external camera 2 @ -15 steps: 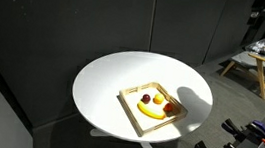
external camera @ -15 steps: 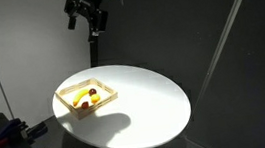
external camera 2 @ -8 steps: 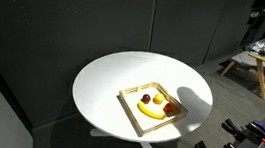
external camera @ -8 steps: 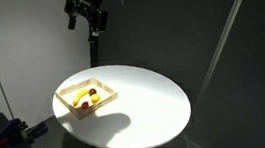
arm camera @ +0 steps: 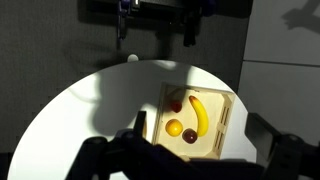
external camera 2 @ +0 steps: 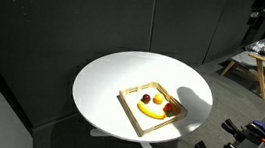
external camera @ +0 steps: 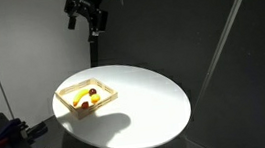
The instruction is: Remove the banana from the box
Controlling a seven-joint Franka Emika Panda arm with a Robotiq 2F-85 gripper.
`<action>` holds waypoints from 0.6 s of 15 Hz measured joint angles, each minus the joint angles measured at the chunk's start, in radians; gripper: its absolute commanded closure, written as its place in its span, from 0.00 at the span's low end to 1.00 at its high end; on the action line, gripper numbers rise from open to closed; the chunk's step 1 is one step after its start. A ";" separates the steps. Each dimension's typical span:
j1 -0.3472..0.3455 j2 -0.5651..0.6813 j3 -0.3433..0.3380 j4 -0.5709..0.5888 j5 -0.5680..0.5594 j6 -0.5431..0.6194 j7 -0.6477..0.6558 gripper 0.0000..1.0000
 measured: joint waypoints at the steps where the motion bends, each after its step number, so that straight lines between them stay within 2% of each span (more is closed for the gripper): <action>1: 0.000 0.000 0.000 0.000 0.000 0.000 0.000 0.00; 9: -0.019 0.005 0.025 -0.003 0.000 0.000 0.000 0.00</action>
